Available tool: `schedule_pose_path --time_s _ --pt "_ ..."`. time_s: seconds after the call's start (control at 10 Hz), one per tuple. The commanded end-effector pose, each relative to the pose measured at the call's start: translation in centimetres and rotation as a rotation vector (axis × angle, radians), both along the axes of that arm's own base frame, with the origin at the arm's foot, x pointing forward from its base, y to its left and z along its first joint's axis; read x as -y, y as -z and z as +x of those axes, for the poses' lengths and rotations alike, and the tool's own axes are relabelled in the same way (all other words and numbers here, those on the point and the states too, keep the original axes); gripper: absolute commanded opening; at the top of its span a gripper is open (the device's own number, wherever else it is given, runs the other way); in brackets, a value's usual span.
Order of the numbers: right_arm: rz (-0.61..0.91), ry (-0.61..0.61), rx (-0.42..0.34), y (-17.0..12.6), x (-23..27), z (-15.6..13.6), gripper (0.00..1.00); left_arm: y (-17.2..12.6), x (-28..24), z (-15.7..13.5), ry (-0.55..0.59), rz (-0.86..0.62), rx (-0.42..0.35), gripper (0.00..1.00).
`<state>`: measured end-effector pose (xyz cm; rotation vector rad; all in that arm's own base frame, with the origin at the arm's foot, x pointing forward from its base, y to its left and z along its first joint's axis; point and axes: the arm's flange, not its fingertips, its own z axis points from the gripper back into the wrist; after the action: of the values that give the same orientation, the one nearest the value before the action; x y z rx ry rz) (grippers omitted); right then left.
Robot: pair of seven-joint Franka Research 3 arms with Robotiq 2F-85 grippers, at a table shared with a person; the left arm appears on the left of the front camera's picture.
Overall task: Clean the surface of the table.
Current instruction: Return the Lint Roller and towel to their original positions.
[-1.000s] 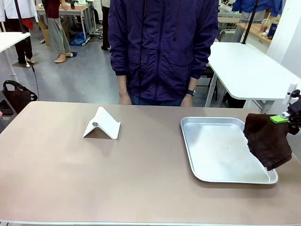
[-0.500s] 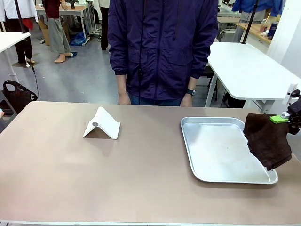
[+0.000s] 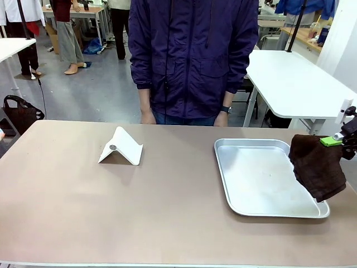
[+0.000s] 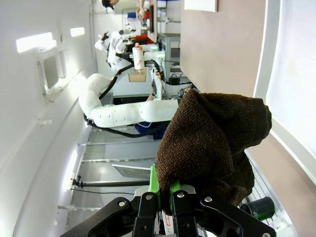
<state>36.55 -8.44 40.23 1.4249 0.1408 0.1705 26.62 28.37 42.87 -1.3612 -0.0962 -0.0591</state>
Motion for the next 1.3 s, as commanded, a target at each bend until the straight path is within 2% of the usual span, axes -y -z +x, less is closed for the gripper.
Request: schedule_pose_path --time_s 0.0,0.2,0.3,0.5,0.7,0.8,1.0,1.1,1.2 --pt "0.002 0.001 0.004 -0.3 0.0 -0.1 0.08 -0.4 0.5 -0.1 -0.016 -0.005 -0.001 0.22" --pt "0.000 0.000 0.000 0.0 0.0 0.0 0.08 0.0 0.0 0.0 0.000 0.000 0.000 0.22" --pt "-0.015 -0.022 0.044 -1.1 -1.7 0.0 0.08 -0.8 2.1 1.2 0.123 0.025 -0.012 0.22" --pt "-0.077 -0.141 0.095 -2.9 -6.8 2.3 0.08 -3.1 6.5 3.7 0.176 0.104 -0.012 0.22" --pt "-0.130 -0.239 0.084 -3.8 -12.9 4.7 0.08 -5.0 11.1 5.6 0.247 0.147 -0.017 0.22" --pt "-0.178 -0.233 0.093 -4.1 -17.3 6.1 0.08 -5.8 13.5 6.6 0.267 0.158 -0.027 0.22" --pt "-0.229 -0.158 0.133 -4.1 -24.6 8.4 0.08 -7.3 20.2 9.4 0.255 0.262 -0.040 0.22" --pt "-0.284 -0.066 0.196 -3.5 -27.9 9.4 0.08 -7.8 23.1 10.7 0.205 0.264 -0.002 0.22" --pt "-0.331 -0.028 0.240 -2.3 -30.5 10.1 0.08 -7.9 25.4 12.3 0.085 0.263 0.001 0.22"
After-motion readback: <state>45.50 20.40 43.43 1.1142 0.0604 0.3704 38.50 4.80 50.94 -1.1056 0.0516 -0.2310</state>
